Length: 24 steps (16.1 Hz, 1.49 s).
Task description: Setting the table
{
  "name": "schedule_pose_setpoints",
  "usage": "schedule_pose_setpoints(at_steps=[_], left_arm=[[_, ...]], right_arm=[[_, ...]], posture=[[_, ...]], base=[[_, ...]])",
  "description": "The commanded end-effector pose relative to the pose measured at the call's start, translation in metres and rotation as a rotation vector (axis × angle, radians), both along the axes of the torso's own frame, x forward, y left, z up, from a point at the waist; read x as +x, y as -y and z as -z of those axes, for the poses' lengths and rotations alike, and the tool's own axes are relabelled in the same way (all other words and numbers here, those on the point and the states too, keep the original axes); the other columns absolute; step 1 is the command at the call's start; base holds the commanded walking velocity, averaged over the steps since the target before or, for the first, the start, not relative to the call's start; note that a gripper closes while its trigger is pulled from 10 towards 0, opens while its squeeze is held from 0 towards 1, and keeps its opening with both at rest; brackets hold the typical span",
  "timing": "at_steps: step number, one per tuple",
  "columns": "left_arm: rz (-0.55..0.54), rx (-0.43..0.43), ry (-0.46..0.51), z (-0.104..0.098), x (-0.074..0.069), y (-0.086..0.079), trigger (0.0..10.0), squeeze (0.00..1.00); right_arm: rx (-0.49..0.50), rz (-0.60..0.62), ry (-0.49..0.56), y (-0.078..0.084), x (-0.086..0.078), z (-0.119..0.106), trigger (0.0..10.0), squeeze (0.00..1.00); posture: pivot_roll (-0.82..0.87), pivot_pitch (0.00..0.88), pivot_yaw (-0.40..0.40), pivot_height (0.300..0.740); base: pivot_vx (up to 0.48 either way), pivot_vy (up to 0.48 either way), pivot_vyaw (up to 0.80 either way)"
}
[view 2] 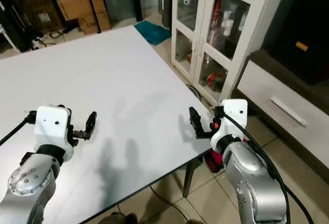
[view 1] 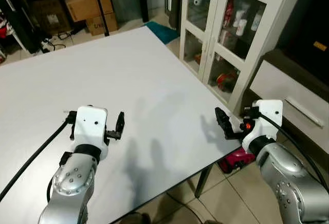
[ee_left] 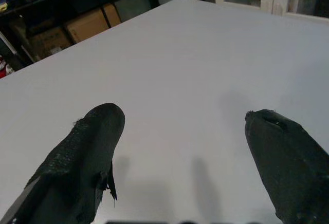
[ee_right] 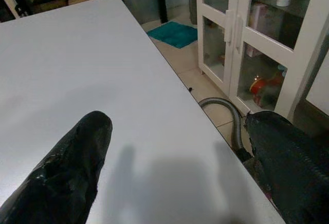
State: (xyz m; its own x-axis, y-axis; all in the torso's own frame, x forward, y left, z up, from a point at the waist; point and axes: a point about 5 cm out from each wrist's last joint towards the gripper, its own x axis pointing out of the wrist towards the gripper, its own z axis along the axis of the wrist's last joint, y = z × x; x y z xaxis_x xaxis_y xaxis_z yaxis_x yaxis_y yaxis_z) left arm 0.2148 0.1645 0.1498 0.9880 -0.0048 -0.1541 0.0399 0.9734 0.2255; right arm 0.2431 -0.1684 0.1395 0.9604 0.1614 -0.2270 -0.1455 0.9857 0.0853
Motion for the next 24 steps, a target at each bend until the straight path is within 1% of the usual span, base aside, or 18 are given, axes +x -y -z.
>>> schedule_pose_setpoints(at_steps=[1, 2, 3, 4, 5, 6, 7, 10, 13, 16, 20, 22, 24], left_arm=[[-0.011, 0.012, -0.008, 0.0, -0.004, -0.002, 10.0, 0.0], [-0.014, 0.013, -0.011, 0.001, -0.004, -0.002, 10.0, 0.0], [-0.014, 0.015, -0.011, 0.001, -0.004, -0.002, 10.0, 0.0], [-0.015, 0.015, -0.008, 0.0, -0.004, -0.002, 10.0, 0.0], [-0.016, 0.019, -0.004, 0.0, -0.003, -0.002, 10.0, 0.0], [-0.015, 0.021, -0.005, -0.001, -0.003, -0.003, 10.0, 0.0], [-0.013, 0.019, -0.008, -0.001, -0.003, -0.003, 10.0, 0.0], [0.011, 0.008, 0.004, -0.004, -0.002, -0.001, 10.0, 0.0], [0.016, 0.011, 0.004, -0.005, -0.003, 0.0, 10.0, 0.0], [0.004, 0.022, 0.004, -0.006, -0.006, -0.002, 10.0, 0.0], [-0.021, 0.012, 0.008, -0.007, -0.009, -0.003, 10.0, 0.0], [-0.037, 0.02, 0.021, -0.008, -0.01, -0.003, 10.0, 0.0], [-0.059, 0.04, 0.056, -0.01, -0.009, -0.004, 10.0, 0.0]], right_arm=[[-0.016, 0.019, -0.005, 0.0, 0.001, 0.0, 10.0, 0.0], [-0.057, 0.017, -0.005, 0.0, 0.002, 0.001, 10.0, 0.0], [-0.077, 0.003, -0.003, 0.0, 0.002, 0.002, 10.0, 0.0], [-0.036, 0.005, 0.006, 0.0, 0.001, 0.001, 10.0, 0.0], [-0.019, 0.015, -0.005, 0.001, 0.0, 0.001, 10.0, 0.0], [-0.035, -0.016, -0.006, 0.0, 0.0, 0.0, 10.0, 0.0], [-0.007, -0.032, -0.015, -0.002, -0.001, 0.0, 10.0, 0.0], [-0.006, -0.038, 0.008, -0.004, 0.0, -0.004, 10.0, 0.0], [0.0, -0.085, 0.006, -0.008, -0.002, -0.004, 10.0, 0.0], [0.007, -0.118, 0.028, -0.012, -0.001, -0.009, 10.0, 0.0], [-0.001, -0.133, 0.029, -0.011, 0.001, -0.009, 10.0, 0.0], [-0.019, -0.134, 0.037, -0.011, 0.002, -0.011, 10.0, 0.0], [-0.002, -0.093, 0.031, -0.01, 0.003, -0.008, 10.0, 0.0]], posture=[[-0.05, 0.074, 0.071, 0.74], [-0.05, 0.074, 0.071, 0.74], [-0.05, 0.075, 0.072, 0.74], [-0.05, 0.075, 0.072, 0.74], [-0.05, 0.073, 0.073, 0.74], [-0.05, 0.072, 0.075, 0.74], [-0.06, 0.07, 0.078, 0.74], [-0.05, 0.068, 0.088, 0.74], [-0.05, 0.065, 0.09, 0.74], [-0.04, 0.064, 0.082, 0.74], [-0.04, 0.068, 0.067, 0.74], [-0.04, 0.072, 0.066, 0.74], [-0.04, 0.074, 0.069, 0.74]], base=[[-0.334, 0.0, 0.0], [-0.334, 0.0, 0.0], [-0.326, 0.0, 0.0], [-0.289, 0.0, 0.0], [0.0, 0.0, 0.0], [0.0, 0.0, 0.0], [0.0, 0.0, 0.0], [0.0, 0.0, 0.8], [0.0, 0.0, 0.8], [0.0, 0.0, 0.8], [0.0, 0.0, 0.8], [0.0, 0.0, 0.8], [0.0, 0.0, 0.8]])
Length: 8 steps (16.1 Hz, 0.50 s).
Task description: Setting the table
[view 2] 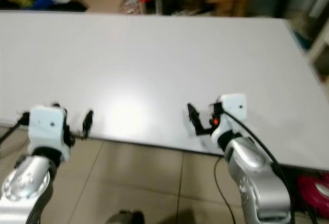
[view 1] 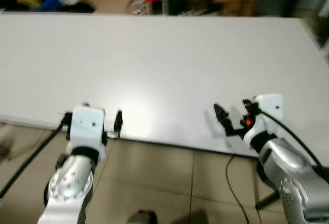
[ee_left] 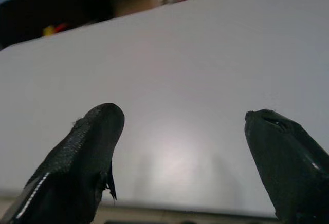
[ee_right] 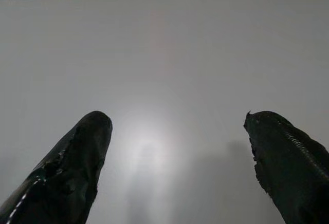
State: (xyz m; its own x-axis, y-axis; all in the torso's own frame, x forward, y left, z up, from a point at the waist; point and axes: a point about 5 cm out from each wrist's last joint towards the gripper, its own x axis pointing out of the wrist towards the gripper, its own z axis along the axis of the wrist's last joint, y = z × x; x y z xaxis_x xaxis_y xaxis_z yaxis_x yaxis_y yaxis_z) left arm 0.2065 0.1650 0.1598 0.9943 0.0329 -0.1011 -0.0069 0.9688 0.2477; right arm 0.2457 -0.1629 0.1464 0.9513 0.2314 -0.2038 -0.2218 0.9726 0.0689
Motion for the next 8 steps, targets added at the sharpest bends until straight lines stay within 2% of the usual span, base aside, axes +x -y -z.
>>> schedule_pose_setpoints(at_steps=[1, 4, 5, 7, 8], left_arm=[[-0.024, 0.014, 0.003, 0.0, -0.001, -0.003, 10.0, 0.0], [-0.021, -0.002, 0.005, -0.001, 0.0, -0.003, 10.0, 0.0], [-0.021, -0.004, 0.005, -0.001, 0.0, -0.004, 10.0, 0.0], [-0.019, 0.002, 0.004, -0.001, 0.0, -0.005, 10.0, 0.0], [-0.02, 0.006, 0.006, -0.001, 0.001, -0.006, 10.0, 0.0]], right_arm=[[0.013, -0.016, -0.002, -0.005, 0.0, 0.0, 10.0, 0.0], [0.079, 0.053, -0.044, -0.002, -0.003, 0.008, 10.0, 0.0], [0.105, 0.059, -0.041, -0.003, -0.003, 0.008, 10.0, 0.0], [0.079, 0.108, 0.026, 0.001, 0.0, 0.001, 10.0, 0.0], [0.14, 0.114, 0.045, 0.003, 0.001, -0.005, 10.0, 0.0]], posture=[[-0.04, 0.074, 0.069, 0.74], [-0.03, 0.08, 0.069, 0.74], [-0.03, 0.082, 0.07, 0.74], [-0.04, 0.081, 0.07, 0.74], [-0.04, 0.082, 0.069, 0.74]], base=[[0.0, 0.0, 0.8], [0.0, 0.0, 0.0], [0.0, 0.259, 0.0], [0.0, 0.306, 0.0], [0.0, 0.48, 0.0]])
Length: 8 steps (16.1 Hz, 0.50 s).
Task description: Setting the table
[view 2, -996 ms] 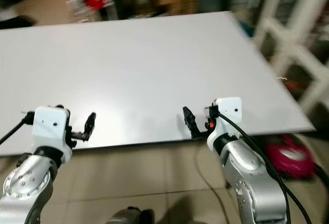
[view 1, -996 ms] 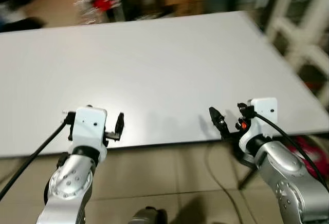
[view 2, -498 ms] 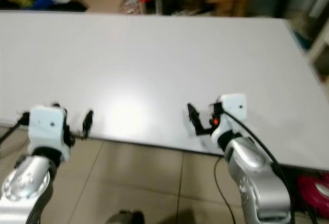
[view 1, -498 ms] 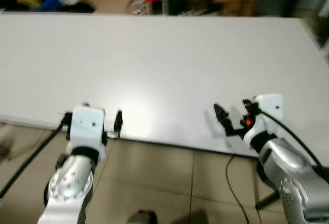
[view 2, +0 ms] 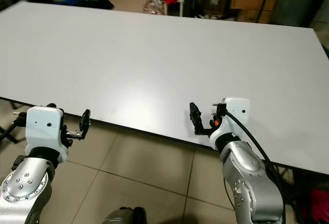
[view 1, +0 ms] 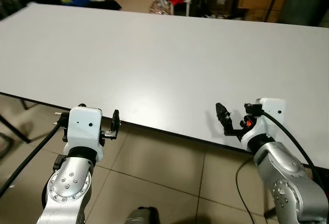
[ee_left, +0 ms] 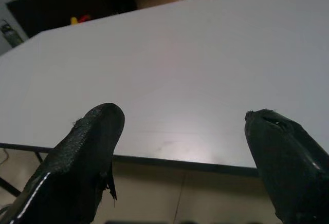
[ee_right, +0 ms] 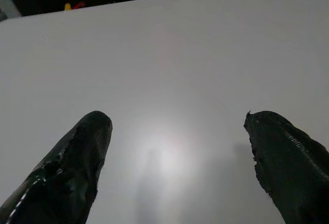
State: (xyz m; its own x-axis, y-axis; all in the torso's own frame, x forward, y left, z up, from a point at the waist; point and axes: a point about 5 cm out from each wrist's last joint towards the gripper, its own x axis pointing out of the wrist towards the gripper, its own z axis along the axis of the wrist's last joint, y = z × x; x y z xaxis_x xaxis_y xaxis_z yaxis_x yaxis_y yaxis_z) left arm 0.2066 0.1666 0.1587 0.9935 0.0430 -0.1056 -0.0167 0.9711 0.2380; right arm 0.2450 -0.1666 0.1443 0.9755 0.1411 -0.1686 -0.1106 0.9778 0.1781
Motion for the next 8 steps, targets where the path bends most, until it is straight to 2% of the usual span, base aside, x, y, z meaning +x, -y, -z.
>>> schedule_pose_setpoints(at_steps=[1, 3, 5, 6, 8], left_arm=[[-0.009, 0.02, 0.01, -0.002, 0.001, -0.006, 10.0, 0.0], [-0.011, 0.022, 0.009, -0.003, 0.001, -0.006, 10.0, 0.0], [-0.014, 0.025, 0.01, -0.004, 0.001, -0.008, 10.0, 0.0], [-0.016, 0.027, 0.011, -0.004, 0.0, -0.008, 10.0, 0.0], [-0.014, 0.025, 0.016, -0.005, -0.002, -0.008, 10.0, 0.0]], right_arm=[[0.048, 0.016, 0.059, 0.0, 0.003, -0.011, 10.0, 0.0], [0.074, 0.052, 0.131, 0.002, 0.006, -0.019, 10.0, 0.0], [0.112, 0.036, 0.081, 0.0, 0.005, -0.014, 10.0, 0.0], [0.122, -0.012, 0.05, -0.003, 0.002, -0.01, 10.0, 0.0], [0.083, -0.057, 0.021, -0.007, -0.003, -0.003, 10.0, 0.0]], posture=[[-0.04, 0.083, 0.069, 0.74], [-0.03, 0.085, 0.066, 0.74], [-0.03, 0.088, 0.063, 0.74], [-0.03, 0.09, 0.063, 0.74], [-0.02, 0.094, 0.065, 0.74]], base=[[0.0, 0.48, 0.0], [0.0, 0.48, 0.0], [0.0, 0.48, 0.0], [0.0, 0.48, 0.0], [0.0, 0.48, 0.0]])
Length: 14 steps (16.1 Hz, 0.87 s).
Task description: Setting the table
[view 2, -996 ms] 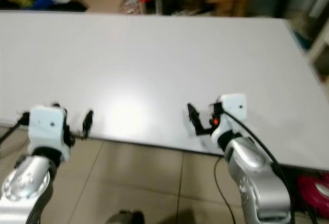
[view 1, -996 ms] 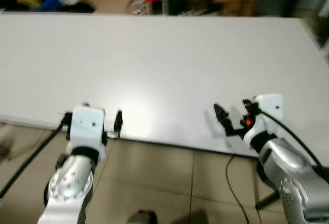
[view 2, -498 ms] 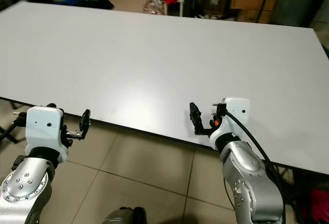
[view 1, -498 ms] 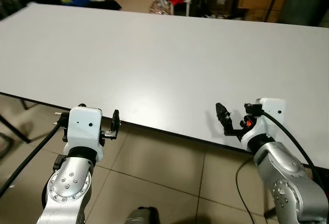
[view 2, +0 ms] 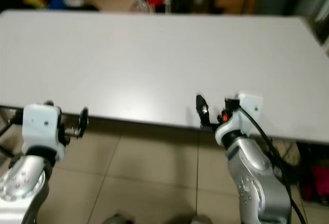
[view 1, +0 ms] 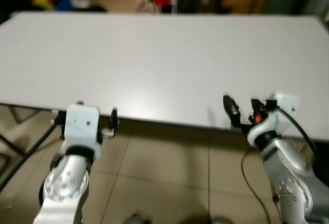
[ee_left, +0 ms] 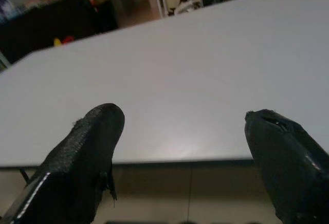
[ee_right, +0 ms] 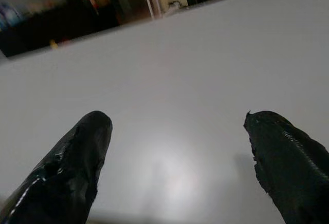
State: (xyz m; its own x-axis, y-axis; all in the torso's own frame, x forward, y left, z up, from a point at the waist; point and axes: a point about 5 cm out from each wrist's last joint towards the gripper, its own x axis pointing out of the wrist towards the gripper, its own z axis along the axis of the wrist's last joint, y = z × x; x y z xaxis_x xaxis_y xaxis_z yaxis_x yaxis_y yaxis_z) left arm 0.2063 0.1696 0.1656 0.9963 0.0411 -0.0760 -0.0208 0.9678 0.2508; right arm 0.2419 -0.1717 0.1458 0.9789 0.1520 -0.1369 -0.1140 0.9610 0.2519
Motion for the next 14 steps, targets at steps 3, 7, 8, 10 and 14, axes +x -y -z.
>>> schedule_pose_setpoints(at_steps=[3, 7, 8, 10, 14], left_arm=[[-0.004, 0.008, 0.0, 0.0016, -0.0032, -0.0027, 10.0, 0.0], [-0.009, 0.013, -0.003, 0.0047, -0.0048, -0.0044, 10.0, 0.0], [-0.009, 0.014, -0.004, 0.0049, -0.0051, -0.0047, 10.0, 0.0], [-0.01, 0.021, -0.003, 0.0048, -0.0056, -0.0056, 10.0, 0.0], [-0.017, 0.027, 0.002, 0.0048, -0.0069, -0.0057, 10.0, 0.0]], right_arm=[[-0.054, -0.063, -0.04, -0.012, -0.0037, 0.0082, 10.0, 0.0], [-0.088, -0.071, -0.029, -0.0089, -0.003, 0.0085, 10.0, 0.0], [-0.088, -0.072, -0.025, -0.0095, -0.0027, 0.0078, 10.0, 0.0], [-0.1, -0.079, -0.013, -0.0117, -0.0016, 0.0065, 10.0, 0.0], [-0.112, -0.112, 0.0, -0.0171, 0.0015, 0.0049, 10.0, 0.0]], posture=[[-0.02, 0.097, 0.065, 0.74], [-0.02, 0.096, 0.068, 0.74], [-0.01, 0.096, 0.068, 0.74], [-0.01, 0.096, 0.066, 0.74], [-0.01, 0.092, 0.052, 0.74]], base=[[0.0, 0.48, 0.0], [0.0, 0.48, 0.0], [0.0, 0.48, 0.0], [0.0, 0.48, 0.0], [0.0, 0.48, 0.0]])
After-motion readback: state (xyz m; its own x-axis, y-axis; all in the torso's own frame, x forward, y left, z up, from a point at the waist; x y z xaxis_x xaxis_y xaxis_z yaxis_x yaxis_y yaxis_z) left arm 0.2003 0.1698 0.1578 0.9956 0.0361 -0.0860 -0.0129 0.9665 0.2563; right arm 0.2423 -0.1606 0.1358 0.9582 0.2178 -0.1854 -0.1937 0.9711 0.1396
